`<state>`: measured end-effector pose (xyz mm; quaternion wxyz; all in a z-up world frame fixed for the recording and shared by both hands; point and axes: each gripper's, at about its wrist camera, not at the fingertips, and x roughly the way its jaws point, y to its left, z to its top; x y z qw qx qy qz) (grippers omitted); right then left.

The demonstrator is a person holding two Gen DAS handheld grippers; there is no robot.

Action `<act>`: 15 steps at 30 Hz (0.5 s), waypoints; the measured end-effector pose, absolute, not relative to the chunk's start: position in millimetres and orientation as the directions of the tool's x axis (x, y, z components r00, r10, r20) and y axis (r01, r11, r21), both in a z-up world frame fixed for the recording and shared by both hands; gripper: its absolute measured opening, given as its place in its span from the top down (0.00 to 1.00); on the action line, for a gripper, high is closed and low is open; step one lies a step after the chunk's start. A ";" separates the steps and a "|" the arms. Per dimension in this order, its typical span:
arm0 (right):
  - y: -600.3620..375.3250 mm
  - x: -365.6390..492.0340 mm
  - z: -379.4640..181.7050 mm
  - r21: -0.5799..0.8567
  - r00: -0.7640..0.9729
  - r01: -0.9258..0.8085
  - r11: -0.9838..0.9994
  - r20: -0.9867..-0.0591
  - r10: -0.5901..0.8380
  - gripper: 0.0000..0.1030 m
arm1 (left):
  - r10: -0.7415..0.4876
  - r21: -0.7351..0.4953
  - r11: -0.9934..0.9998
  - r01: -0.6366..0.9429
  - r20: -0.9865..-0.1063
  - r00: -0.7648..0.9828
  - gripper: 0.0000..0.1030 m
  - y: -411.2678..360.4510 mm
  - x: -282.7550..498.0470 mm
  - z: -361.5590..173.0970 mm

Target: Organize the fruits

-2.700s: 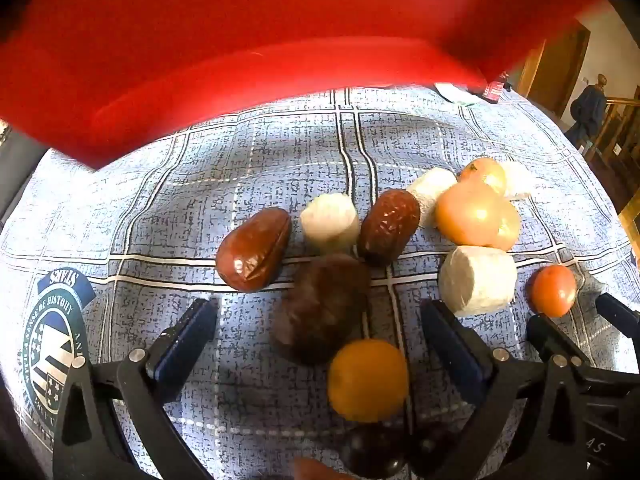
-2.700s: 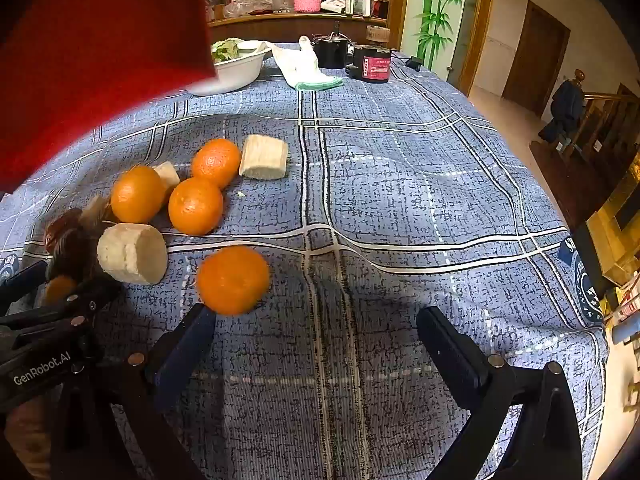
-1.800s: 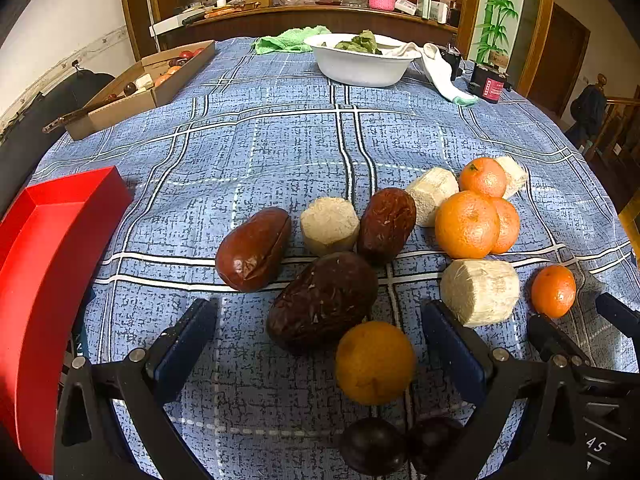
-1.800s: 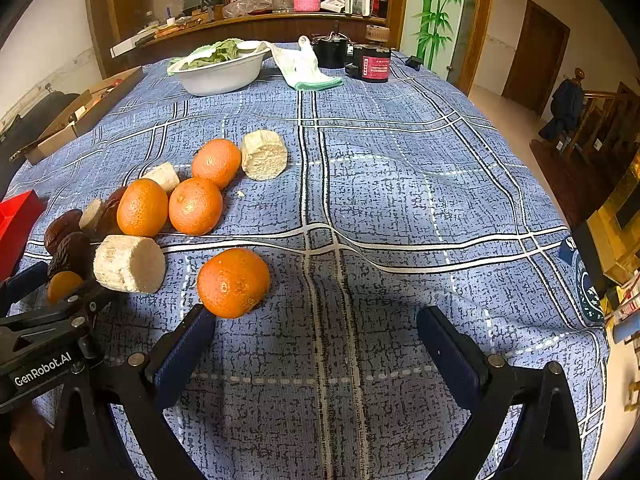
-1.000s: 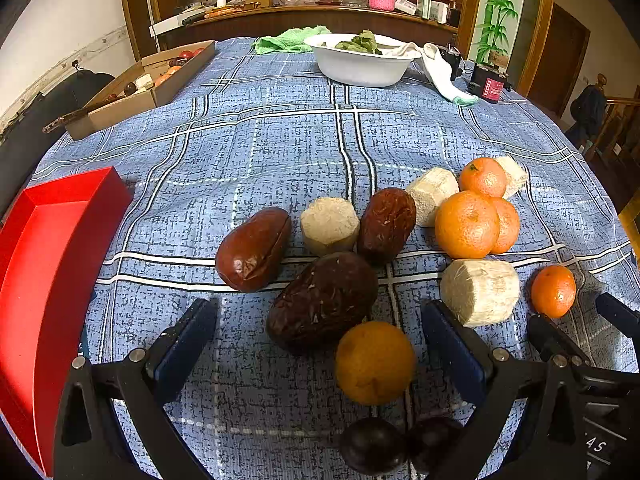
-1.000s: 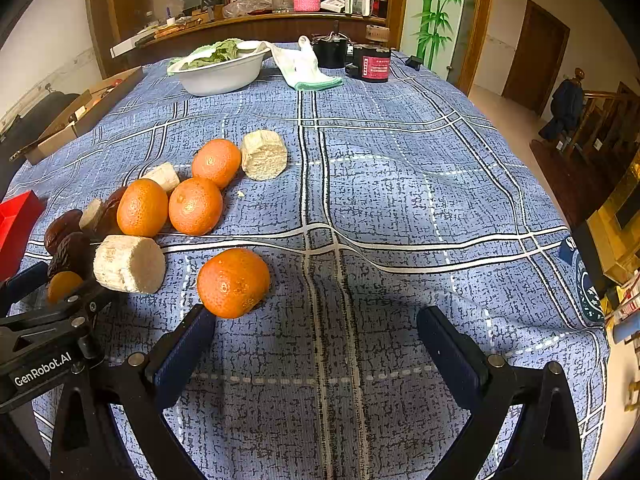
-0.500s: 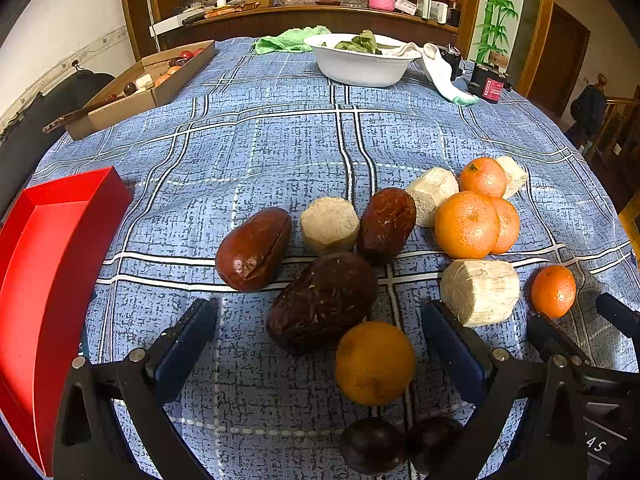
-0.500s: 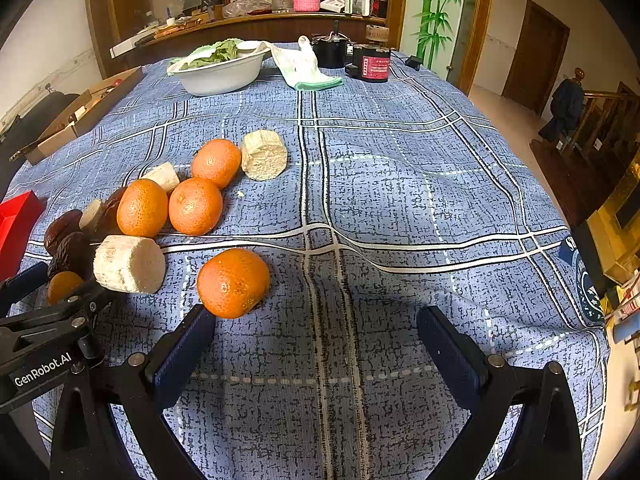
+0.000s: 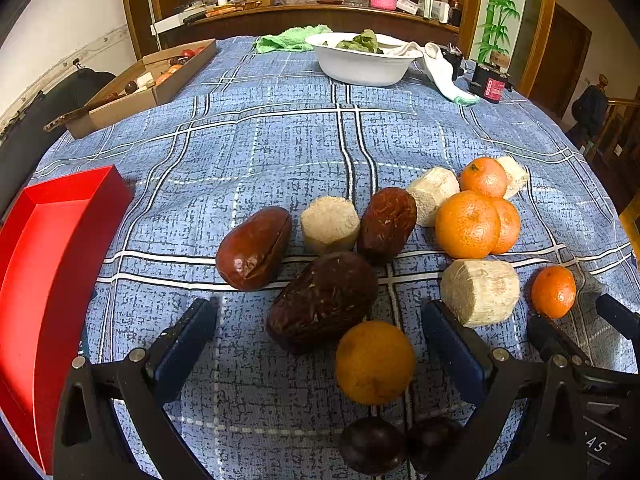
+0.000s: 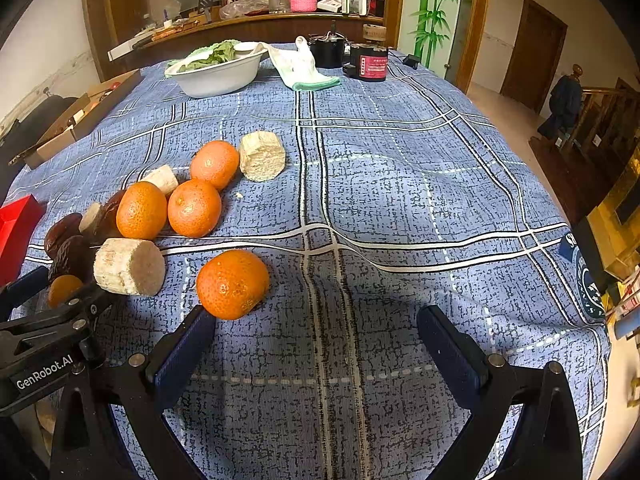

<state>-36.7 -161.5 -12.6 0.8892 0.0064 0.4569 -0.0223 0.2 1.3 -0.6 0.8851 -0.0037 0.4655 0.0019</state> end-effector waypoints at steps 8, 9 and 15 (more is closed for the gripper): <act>-161.5 -36.9 -12.8 -0.009 0.581 0.045 0.999 -0.813 -0.034 0.00 | -0.002 -0.004 1.000 -0.002 -0.841 0.541 0.00 1.0 4.8 0.1; -161.6 -36.7 -12.6 -0.010 0.580 0.044 0.999 -0.814 -0.034 0.00 | -0.003 -0.004 1.000 -0.002 -0.840 0.542 0.00 1.1 4.6 0.0; -160.0 -28.6 -9.9 -0.009 0.542 0.056 0.998 -0.840 -0.038 0.00 | -0.006 -0.006 1.000 0.002 -0.839 0.544 0.00 1.9 4.3 -0.5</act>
